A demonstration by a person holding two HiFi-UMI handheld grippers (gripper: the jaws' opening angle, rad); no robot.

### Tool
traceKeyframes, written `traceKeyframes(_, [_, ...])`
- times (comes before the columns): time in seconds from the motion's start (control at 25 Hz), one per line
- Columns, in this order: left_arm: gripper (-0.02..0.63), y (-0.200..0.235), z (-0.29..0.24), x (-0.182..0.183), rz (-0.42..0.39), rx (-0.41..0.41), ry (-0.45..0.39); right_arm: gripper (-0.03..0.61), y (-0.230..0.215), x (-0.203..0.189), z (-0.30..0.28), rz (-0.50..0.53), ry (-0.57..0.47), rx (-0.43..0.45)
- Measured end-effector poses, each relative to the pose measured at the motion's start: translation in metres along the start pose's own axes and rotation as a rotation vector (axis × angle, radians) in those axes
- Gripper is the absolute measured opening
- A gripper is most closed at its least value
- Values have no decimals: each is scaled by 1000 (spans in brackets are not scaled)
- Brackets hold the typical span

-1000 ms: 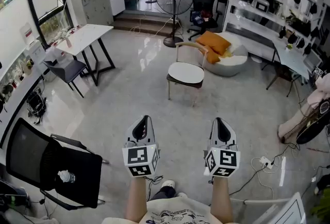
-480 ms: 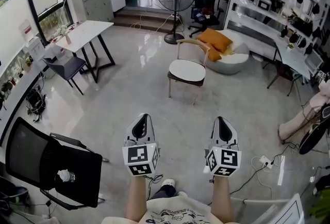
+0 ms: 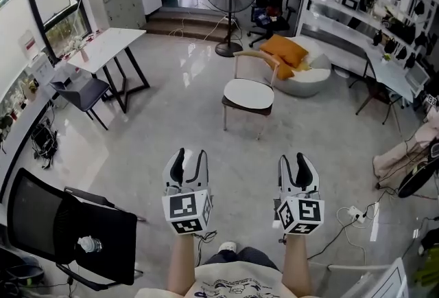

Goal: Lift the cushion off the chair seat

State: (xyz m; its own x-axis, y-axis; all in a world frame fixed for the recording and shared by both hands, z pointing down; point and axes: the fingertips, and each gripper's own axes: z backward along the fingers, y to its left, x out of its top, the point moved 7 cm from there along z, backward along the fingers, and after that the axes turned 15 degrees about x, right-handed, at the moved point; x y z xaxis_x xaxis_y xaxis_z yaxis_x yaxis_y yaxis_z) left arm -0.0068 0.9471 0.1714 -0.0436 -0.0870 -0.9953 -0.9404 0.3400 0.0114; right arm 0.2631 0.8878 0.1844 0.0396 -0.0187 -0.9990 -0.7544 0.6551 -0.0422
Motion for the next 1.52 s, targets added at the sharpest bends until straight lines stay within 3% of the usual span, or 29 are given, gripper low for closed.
traceKeyframes(0.24, [247,-7,-35,0,4,-29,21,236,-11,-4,-27,-4,22,8])
traceKeyframes(0.64, [250,-30,-110,-11,-5,-27,61,241,-62,-17,-88,-23,48,5])
traceKeyframes(0.92, [250,-58,-206,-12,-7,3,62,247,-131,-25,-171,-20,53,29])
traceKeyframes(1.52, [250,-138,-429,24,0,37,31,247,-297,-1,-366,1,25,69])
